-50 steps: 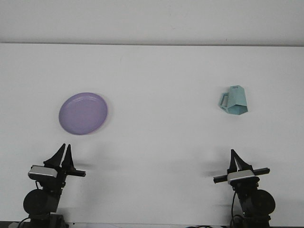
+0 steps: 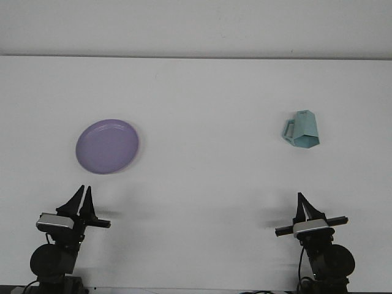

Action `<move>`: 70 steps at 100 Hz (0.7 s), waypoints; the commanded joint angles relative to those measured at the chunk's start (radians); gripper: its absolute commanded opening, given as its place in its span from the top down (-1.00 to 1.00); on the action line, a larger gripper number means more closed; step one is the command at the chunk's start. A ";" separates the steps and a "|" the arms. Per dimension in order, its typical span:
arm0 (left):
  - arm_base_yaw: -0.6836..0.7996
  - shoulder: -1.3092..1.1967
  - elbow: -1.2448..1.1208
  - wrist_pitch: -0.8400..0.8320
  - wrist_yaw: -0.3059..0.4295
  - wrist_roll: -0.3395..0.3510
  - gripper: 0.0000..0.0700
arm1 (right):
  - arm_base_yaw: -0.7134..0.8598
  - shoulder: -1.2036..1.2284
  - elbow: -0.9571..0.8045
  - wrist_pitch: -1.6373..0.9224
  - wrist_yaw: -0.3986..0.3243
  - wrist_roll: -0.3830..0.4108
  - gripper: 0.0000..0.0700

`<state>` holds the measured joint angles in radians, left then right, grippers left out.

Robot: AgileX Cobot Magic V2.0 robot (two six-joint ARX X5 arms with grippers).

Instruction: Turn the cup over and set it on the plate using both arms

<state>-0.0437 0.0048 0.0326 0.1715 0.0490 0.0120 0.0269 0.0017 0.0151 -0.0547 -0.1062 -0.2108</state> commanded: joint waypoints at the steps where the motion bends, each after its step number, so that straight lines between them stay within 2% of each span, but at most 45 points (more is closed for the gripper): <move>1: 0.000 -0.002 -0.019 0.012 0.000 -0.002 0.72 | 0.000 -0.001 -0.003 0.010 0.001 -0.003 1.00; 38: 0.000 -0.002 -0.019 0.012 0.000 -0.006 0.73 | 0.000 -0.001 -0.003 0.033 -0.003 0.016 1.00; 48: 0.000 -0.002 -0.019 0.008 0.000 -0.018 0.73 | 0.000 -0.001 -0.003 0.048 -0.002 0.084 1.00; 60: 0.000 -0.002 -0.018 0.012 0.000 -0.117 0.76 | 0.000 -0.001 -0.003 0.059 -0.002 0.191 1.00; 64: 0.000 -0.002 -0.018 0.013 0.000 -0.149 0.82 | 0.000 -0.001 -0.003 0.061 0.003 0.245 1.00; 68: 0.000 -0.002 -0.017 0.014 0.000 -0.176 1.00 | 0.000 -0.001 -0.003 0.067 0.020 0.308 1.00; 70: 0.000 -0.002 -0.016 0.017 0.000 -0.191 0.98 | 0.000 -0.001 -0.002 0.073 0.036 0.336 1.00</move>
<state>-0.0433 0.0048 0.0326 0.1722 0.0486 -0.0921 0.0269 0.0017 0.0151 -0.0082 -0.1009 -0.0410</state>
